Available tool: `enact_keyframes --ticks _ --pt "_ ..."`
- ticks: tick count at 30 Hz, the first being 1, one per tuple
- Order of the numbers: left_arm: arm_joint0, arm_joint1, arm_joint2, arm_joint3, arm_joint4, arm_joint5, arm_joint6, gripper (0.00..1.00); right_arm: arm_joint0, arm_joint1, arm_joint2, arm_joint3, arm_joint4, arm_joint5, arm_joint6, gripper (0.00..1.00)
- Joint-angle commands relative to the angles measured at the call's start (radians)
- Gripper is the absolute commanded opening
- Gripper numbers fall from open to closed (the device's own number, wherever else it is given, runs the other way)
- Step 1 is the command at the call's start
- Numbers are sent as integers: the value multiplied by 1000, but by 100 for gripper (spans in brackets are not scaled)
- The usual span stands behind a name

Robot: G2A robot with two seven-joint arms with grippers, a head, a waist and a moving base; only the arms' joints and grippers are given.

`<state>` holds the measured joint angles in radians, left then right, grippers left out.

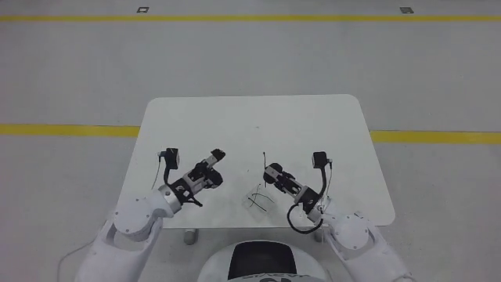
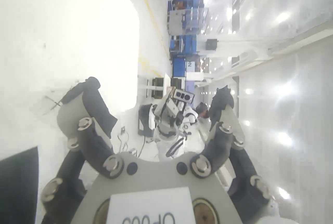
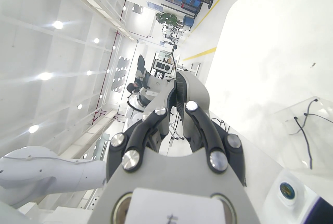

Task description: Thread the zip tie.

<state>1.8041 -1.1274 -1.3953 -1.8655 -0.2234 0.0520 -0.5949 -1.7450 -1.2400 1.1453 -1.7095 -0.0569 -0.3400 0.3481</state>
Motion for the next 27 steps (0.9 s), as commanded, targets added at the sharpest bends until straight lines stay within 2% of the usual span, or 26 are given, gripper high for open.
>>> enact_keyframes --ticks 1,4,6,7,13,15,17,19,22,24,27 --pt "-10 -3 51 22 23 4 -2 100 16 -4 -24 21 -9 0 -32 0" --pt "-27 -7 97 42 36 16 26 100 34 -7 -45 43 -22 0 -77 0" --pt "-36 -7 109 40 44 6 29 100 37 -7 -50 49 -30 0 -92 0" --pt "-39 -6 103 37 57 -8 50 100 37 -7 -50 49 -30 0 -92 0" --pt "-39 -6 103 37 57 -8 50 100 37 -7 -50 49 -30 0 -92 0" --pt "-46 -8 105 53 58 -2 88 100 40 -8 -53 51 -42 1 -96 0" --pt "-51 -14 122 76 25 -19 135 100 41 -11 -67 52 -47 0 -129 0" --pt "-51 -19 139 89 -55 -60 130 100 52 -15 -80 61 -65 0 -171 0" --pt "-46 -22 147 111 -115 -116 131 100 65 -23 -116 70 -75 0 -211 0" --pt "-41 -25 153 118 -158 -141 134 100 73 -26 -131 79 -83 0 -239 0" --pt "-38 -25 160 130 -214 -167 92 100 81 -32 -157 89 -71 0 -280 0"
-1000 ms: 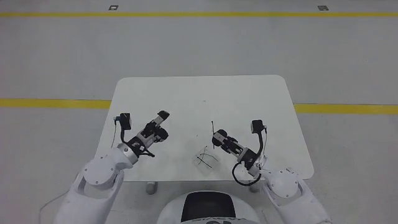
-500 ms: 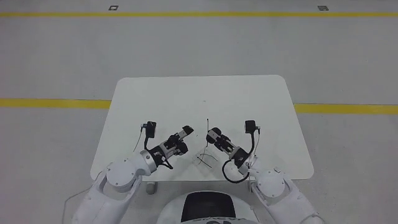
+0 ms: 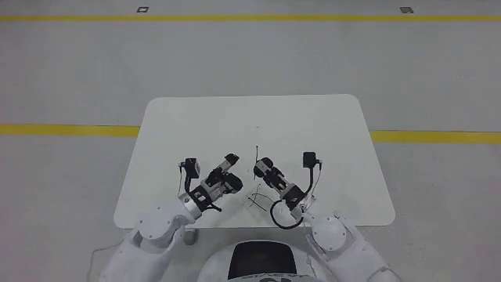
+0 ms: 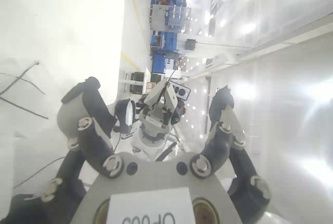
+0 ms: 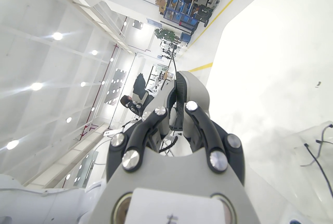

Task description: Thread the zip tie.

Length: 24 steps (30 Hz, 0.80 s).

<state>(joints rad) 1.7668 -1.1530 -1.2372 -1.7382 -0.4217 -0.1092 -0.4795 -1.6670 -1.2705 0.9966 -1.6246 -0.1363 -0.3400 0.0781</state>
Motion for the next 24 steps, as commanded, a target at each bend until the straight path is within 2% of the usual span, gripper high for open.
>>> enact_keyframes --ticks 1,9,12,17,19,24 --pt "-2 3 -4 5 4 -23 -33 100 8 -4 -19 13 12 0 -18 0" --pt "-7 2 2 8 9 -23 -19 100 11 -5 -23 18 9 0 -25 0" --pt "-6 0 19 16 -3 -38 -3 100 15 -9 -36 25 -14 27 -47 0" --pt "-7 -3 42 26 -16 -67 22 100 23 -23 -65 52 18 39 -92 0" --pt "-11 -3 45 27 -1 -92 28 100 27 -25 -69 56 17 39 -102 0" --pt "-11 -3 45 27 -1 -92 28 100 27 -25 -69 56 17 39 -102 0"
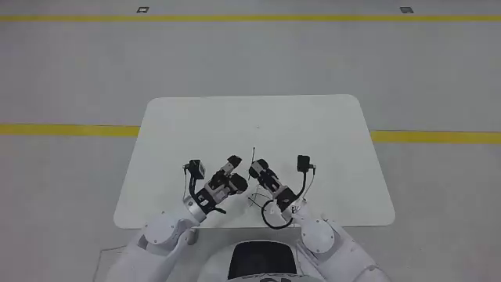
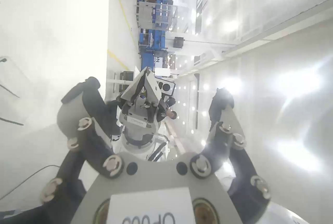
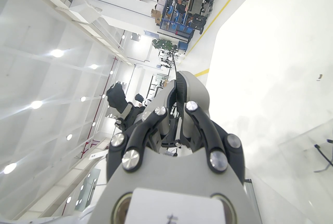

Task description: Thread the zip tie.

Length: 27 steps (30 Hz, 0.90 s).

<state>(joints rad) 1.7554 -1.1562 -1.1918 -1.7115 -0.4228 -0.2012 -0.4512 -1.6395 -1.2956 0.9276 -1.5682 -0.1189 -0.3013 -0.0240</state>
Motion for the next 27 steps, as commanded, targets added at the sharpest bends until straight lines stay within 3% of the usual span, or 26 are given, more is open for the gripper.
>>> enact_keyframes --ticks 1,5,6,7,8,10,16,18,27 --pt "-5 0 4 3 10 7 3 100 0 0 0 1 -2 3 0 0" --pt "-14 -1 25 21 37 -9 18 100 -1 -2 -2 8 -8 4 -4 0" --pt "-15 -2 29 27 38 -11 20 92 -1 -3 -3 10 -9 2 -6 0" --pt "-17 -2 34 32 43 -8 18 67 -1 -4 -4 13 -10 1 -8 0" --pt "-21 -2 39 37 49 -6 18 65 1 -5 -7 17 -14 0 -11 0" --pt "-26 -2 48 43 40 0 9 50 4 -7 -10 23 -26 3 -19 0" --pt "-39 -1 56 54 36 4 6 40 6 -11 -11 32 -39 -14 -40 0" --pt "-41 0 59 56 34 6 3 29 5 -11 -9 34 -41 -18 -43 0" --pt "-51 3 71 75 28 9 1 29 1 -14 1 39 -55 -24 -62 0"
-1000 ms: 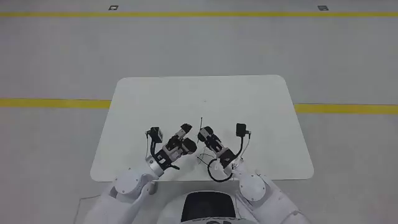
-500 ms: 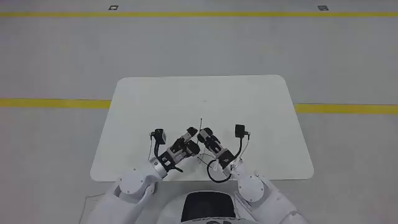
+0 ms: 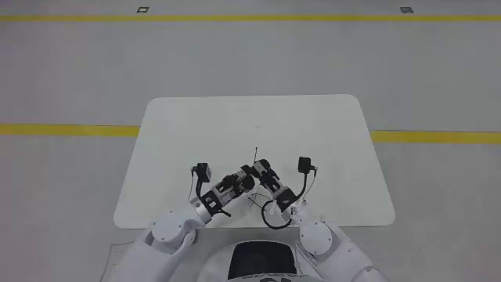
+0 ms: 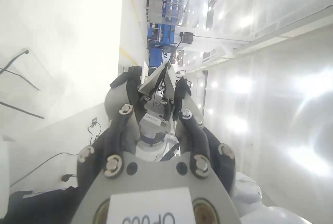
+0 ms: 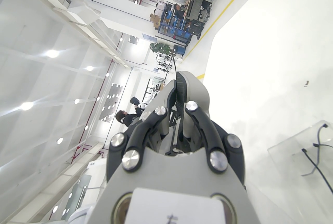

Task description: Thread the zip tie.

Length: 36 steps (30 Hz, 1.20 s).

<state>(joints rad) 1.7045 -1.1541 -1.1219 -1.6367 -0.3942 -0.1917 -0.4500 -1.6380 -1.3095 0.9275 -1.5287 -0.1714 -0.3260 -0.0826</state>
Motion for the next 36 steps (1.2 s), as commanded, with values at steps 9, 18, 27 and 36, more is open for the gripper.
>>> enact_keyframes --ticks 9,18,27,36 --pt "-5 4 9 5 -7 -5 -5 20 -8 -4 6 -1 -12 5 -14 0" --pt "-8 8 12 9 -12 -3 -2 15 -7 -7 8 5 -10 0 -8 0" --pt "-13 11 17 12 -17 -4 -7 8 -9 -11 10 8 -10 0 -8 0" --pt "-15 14 24 12 -18 -10 -10 11 -11 -13 13 9 -12 -10 -4 0"
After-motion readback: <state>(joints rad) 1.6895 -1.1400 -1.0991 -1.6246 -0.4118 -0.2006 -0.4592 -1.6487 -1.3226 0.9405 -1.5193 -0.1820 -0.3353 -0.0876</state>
